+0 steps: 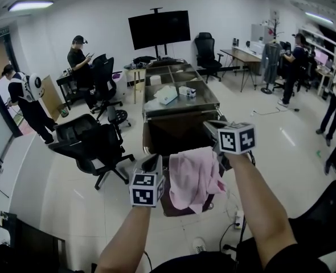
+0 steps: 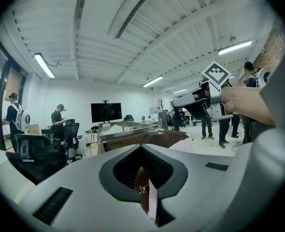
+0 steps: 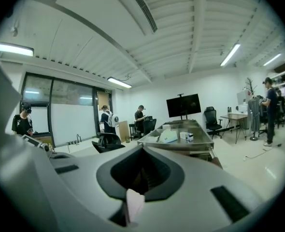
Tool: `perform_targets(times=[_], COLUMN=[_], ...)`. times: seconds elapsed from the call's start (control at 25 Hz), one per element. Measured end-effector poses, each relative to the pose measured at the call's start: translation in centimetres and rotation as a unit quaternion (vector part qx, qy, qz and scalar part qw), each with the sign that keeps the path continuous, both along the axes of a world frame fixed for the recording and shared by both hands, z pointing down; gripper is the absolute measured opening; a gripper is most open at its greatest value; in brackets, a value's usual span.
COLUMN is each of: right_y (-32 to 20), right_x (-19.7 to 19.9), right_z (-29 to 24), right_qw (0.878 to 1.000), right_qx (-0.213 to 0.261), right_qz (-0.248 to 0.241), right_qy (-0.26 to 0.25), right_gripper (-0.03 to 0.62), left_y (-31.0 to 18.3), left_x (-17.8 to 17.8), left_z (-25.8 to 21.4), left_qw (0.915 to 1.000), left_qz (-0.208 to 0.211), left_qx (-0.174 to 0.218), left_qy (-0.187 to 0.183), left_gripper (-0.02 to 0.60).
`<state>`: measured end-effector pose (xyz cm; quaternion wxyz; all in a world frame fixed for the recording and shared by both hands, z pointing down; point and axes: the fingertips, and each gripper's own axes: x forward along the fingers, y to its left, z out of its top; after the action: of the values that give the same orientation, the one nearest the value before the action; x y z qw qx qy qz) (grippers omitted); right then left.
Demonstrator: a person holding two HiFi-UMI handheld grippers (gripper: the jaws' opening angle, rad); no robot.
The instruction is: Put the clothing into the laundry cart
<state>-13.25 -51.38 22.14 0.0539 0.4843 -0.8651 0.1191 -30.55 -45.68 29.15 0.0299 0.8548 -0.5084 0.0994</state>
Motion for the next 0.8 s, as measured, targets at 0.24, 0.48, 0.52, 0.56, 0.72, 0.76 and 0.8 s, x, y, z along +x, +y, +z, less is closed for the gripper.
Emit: perform_targets(times=[0.24, 0.48, 0.52, 0.56, 0.72, 0.76, 0.8], right_y=[8.9, 15.9, 16.5, 17.1, 18.5, 18.7, 18.8], right_x=[-0.1, -0.4, -0.3, -0.2, 0.9, 1.1, 1.4], right_z=[0.4, 4.2, 5.0, 5.7, 7.4, 7.7, 7.9], right_qw=[0.999, 0.998, 0.998, 0.998, 0.997, 0.997, 0.996], right_qx=[0.034, 0.02, 0.015, 0.009, -0.008, -0.011, -0.013], right_qz=[0.026, 0.056, 0.061, 0.067, 0.08, 0.081, 0.082], right_qy=[-0.018, -0.007, -0.003, -0.001, -0.009, -0.012, -0.016], right_gripper=[0.006, 0.006, 0.006, 0.006, 0.006, 0.006, 0.006], left_y=[4.9, 8.7, 9.1, 9.5, 10.2, 10.2, 10.3], left_x=[-1.0, -0.7, -0.5, -0.3, 0.6, 0.8, 1.0], left_z=[1.2, 3.0, 3.3, 3.6, 4.1, 4.1, 3.9], left_qw=[0.9993, 0.9975, 0.9971, 0.9968, 0.9961, 0.9961, 0.9961], left_qz=[0.034, 0.065, 0.069, 0.073, 0.081, 0.081, 0.08], left_qx=[-0.007, -0.021, -0.024, -0.027, -0.031, -0.031, -0.031], left_qy=[0.012, 0.02, 0.019, 0.018, 0.015, 0.016, 0.017], left_gripper=[0.0, 0.0, 0.0, 0.0, 0.0, 0.0, 0.0])
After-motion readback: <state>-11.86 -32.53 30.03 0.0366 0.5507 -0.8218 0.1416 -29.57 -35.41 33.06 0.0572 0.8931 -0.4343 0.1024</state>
